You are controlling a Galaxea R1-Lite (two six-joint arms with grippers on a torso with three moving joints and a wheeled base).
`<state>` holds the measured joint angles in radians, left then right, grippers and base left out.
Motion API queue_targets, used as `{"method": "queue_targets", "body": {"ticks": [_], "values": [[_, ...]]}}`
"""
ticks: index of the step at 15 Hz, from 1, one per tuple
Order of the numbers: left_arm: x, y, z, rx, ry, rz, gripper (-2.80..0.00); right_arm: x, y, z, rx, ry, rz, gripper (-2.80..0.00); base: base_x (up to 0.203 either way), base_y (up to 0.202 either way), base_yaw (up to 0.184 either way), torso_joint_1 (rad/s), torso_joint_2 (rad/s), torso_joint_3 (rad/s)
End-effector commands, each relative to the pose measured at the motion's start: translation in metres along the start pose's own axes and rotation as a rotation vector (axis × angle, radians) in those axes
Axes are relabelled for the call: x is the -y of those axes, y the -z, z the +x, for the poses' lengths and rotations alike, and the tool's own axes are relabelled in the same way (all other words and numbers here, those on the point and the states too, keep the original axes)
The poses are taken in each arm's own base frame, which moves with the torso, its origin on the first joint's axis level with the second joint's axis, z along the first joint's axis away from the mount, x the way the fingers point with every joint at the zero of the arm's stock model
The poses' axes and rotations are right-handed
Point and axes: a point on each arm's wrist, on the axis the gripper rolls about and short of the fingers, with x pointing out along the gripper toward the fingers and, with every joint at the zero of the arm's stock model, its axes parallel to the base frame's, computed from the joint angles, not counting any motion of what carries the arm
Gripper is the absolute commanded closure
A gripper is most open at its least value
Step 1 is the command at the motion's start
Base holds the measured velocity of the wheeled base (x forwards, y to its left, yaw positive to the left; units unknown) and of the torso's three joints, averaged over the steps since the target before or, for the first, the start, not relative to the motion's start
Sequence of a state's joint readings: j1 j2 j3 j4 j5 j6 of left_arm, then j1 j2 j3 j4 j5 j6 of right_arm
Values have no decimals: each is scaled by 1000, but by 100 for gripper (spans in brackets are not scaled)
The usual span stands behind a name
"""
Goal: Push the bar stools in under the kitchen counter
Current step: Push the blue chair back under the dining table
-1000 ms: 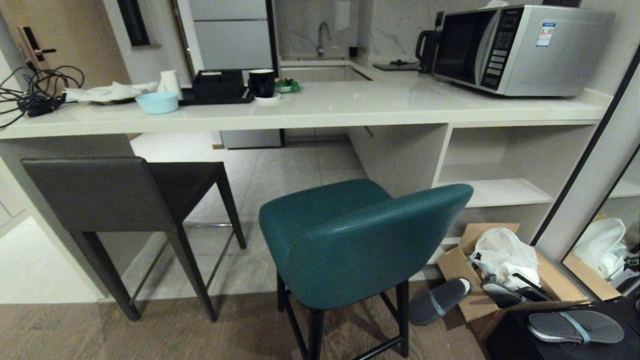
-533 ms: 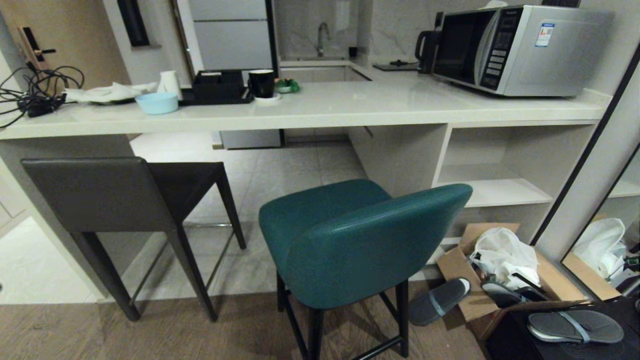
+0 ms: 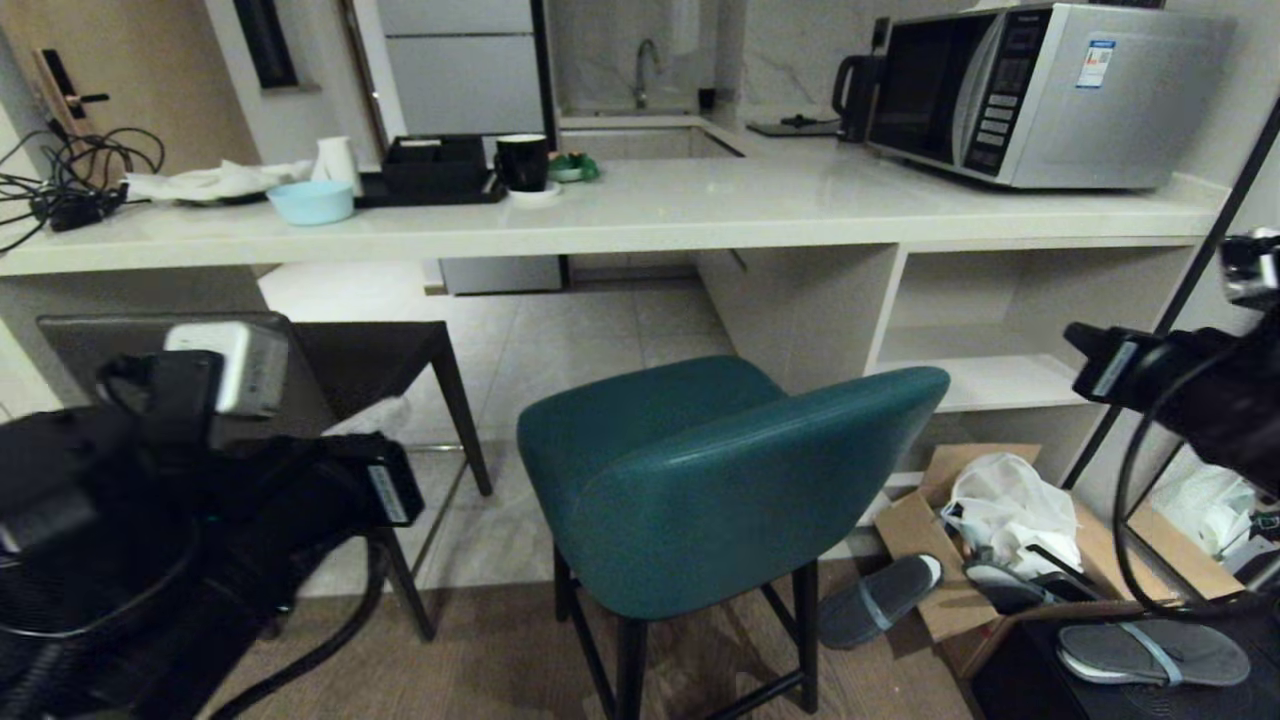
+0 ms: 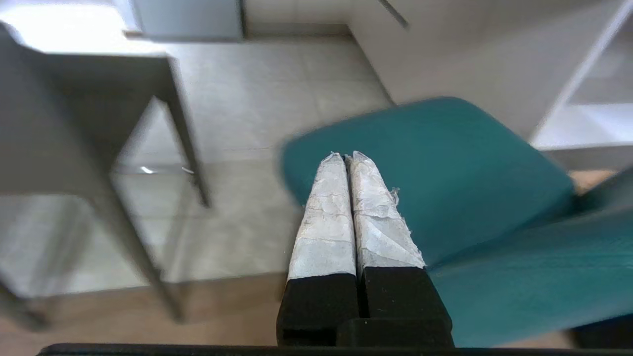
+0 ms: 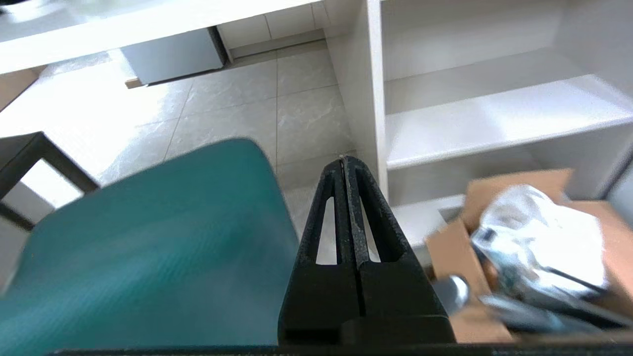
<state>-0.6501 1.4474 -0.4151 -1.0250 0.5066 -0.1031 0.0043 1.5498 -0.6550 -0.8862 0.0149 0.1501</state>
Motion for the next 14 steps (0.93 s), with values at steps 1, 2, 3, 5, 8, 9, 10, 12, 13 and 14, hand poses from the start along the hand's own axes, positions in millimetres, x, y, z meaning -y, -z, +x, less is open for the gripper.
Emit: {"method": "queue_targets", "body": {"ticks": [1,2,3,5,8,9,10,12,13,14], "values": [[39,52,20,-152,52,30,0,10,48,67,-88,21,14,0,0,0,0,0,0,0],[47,63,19,-185,59,25,0,14,55,81,-81,27,19,0,0,0,0,0,0,0],[51,75,19,-217,51,34,0,19,64,92,-83,38,24,0,0,0,0,0,0,0],[54,92,19,-263,27,60,0,33,82,110,-97,65,47,0,0,0,0,0,0,0],[55,112,19,-324,19,94,0,41,99,131,-104,59,69,0,0,0,0,0,0,0],[58,119,20,-340,21,99,0,38,104,135,-111,43,69,0,0,0,0,0,0,0],[60,125,23,-355,19,103,0,31,106,137,-118,19,68,0,0,0,0,0,0,0],[64,137,30,-379,13,119,0,16,110,138,-128,-18,66,0,0,0,0,0,0,0],[66,142,33,-389,10,125,0,6,112,137,-135,-39,65,0,0,0,0,0,0,0],[67,145,36,-392,5,125,0,-3,112,136,-133,-63,63,0,0,0,0,0,0,0]]}}
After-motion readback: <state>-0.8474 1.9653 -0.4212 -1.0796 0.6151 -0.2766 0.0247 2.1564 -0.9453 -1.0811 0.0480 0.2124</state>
